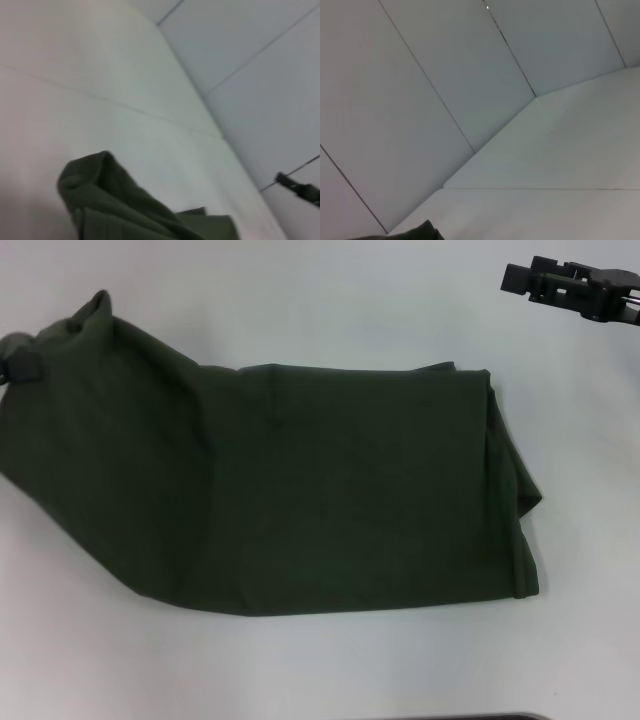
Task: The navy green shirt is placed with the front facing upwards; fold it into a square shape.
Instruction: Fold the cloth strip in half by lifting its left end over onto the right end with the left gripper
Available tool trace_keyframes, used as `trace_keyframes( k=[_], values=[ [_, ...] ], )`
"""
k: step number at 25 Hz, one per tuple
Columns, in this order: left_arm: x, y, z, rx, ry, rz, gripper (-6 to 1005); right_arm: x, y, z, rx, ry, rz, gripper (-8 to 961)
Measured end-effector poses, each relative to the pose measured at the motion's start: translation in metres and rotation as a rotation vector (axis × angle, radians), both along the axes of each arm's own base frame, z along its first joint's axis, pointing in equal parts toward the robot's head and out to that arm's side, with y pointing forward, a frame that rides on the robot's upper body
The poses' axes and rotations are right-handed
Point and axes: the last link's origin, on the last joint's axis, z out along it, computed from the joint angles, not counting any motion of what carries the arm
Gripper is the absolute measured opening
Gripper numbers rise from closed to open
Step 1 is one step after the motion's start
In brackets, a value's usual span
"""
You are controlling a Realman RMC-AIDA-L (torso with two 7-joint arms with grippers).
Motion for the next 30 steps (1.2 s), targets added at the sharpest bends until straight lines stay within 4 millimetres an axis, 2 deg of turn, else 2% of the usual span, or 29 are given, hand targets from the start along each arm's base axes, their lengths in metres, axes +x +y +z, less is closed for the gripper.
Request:
trace_keyframes(
  k=[9,30],
  values=[
    [0.018,0.003,-0.008,-0.008,-0.023,-0.062,28,0.000,0.000,0.000,0.002,0.001,-0.001,907],
    [0.021,0.001,-0.009,-0.003,-0.032,-0.075,28,0.000,0.001,0.001,-0.003,0.002,-0.003,906]
  ],
)
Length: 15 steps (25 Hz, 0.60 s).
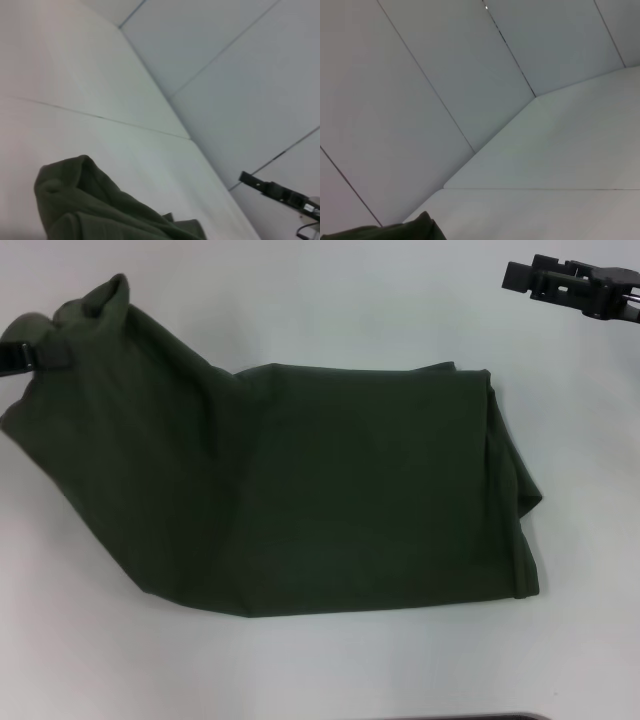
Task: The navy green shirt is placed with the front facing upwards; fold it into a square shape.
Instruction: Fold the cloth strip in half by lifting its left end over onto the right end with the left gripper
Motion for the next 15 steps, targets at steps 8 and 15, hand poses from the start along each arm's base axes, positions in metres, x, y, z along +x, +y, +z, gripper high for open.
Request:
trace_keyframes(
  k=[8,15],
  values=[
    [0.025,0.006,-0.016,-0.006,-0.073,-0.077,29,-0.001,0.001,0.000,-0.002,-0.001,0.006,907],
    [0.049,0.014,-0.038,-0.011,-0.139,-0.141,29,-0.001,0.002,0.004,0.010,0.004,0.001,907]
  ],
)
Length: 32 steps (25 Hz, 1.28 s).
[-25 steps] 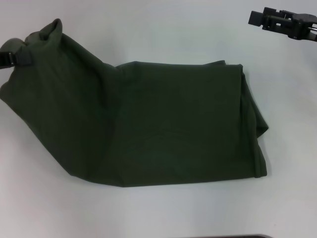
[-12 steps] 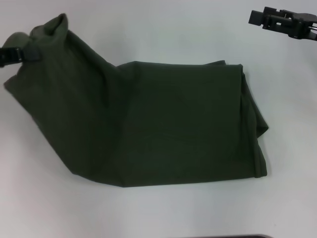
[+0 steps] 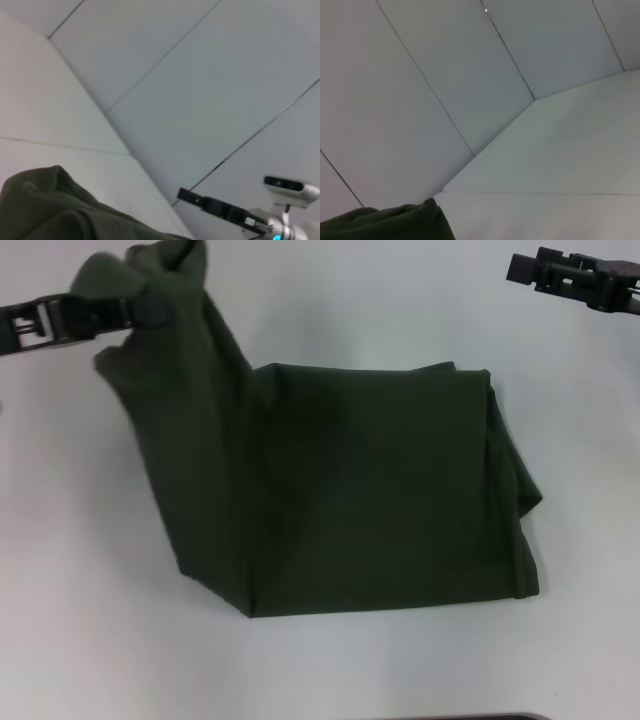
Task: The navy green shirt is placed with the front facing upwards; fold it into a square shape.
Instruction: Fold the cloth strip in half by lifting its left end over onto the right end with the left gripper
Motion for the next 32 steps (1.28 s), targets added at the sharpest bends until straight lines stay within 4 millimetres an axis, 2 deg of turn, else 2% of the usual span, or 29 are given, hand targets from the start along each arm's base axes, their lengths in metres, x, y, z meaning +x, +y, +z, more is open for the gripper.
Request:
trace_keyframes(
  k=[5,11,20,23,32],
  values=[
    [0.013,0.001,-0.019,-0.013,-0.041,-0.025,29,0.001,-0.001,0.007,0.025,0.019,-0.003,906],
    [0.016,0.001,-0.039,-0.036,-0.070,-0.017,29,0.003,-0.001,0.016,0.040,0.039,-0.017,906],
    [0.018,0.000,-0.067,-0.091,-0.093,0.002,31,0.007,0.003,0.057,0.123,0.099,-0.040,906],
    [0.023,0.001,-0.082,-0.113,-0.119,0.002,36,0.007,0.003,0.068,0.124,0.104,-0.039,907],
    [0.034,-0.002,-0.115,-0.162,-0.161,-0.006,51,0.005,0.001,0.077,0.119,0.095,-0.023,907]
  ],
)
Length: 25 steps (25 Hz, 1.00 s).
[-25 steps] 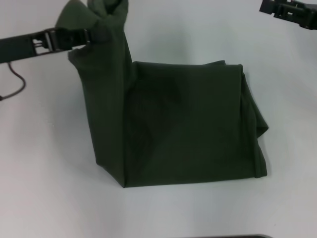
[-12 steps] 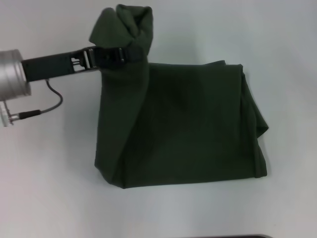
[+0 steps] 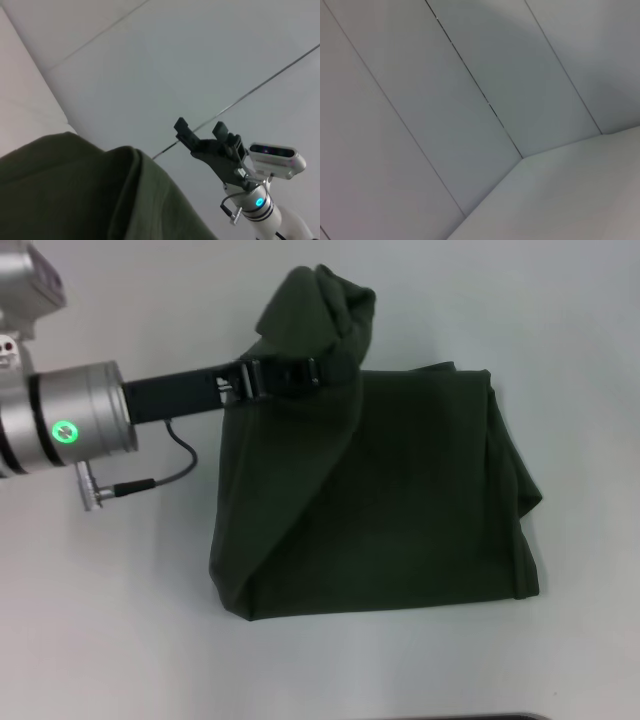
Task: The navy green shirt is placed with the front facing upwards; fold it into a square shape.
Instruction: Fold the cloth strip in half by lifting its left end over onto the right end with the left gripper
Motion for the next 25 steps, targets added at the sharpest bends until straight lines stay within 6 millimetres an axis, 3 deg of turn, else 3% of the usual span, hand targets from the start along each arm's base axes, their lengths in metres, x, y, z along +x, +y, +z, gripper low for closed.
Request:
trace_keyframes(
  k=[14,25],
  values=[
    [0.012,-0.006,-0.043,-0.045,0.005,0.009,74,0.007,-0.010,0.000,-0.013,0.005,-0.005,905],
    [0.030,-0.004,-0.053,-0.072,-0.025,-0.015,92,0.008,-0.012,0.000,-0.016,0.003,-0.010,906]
  ],
)
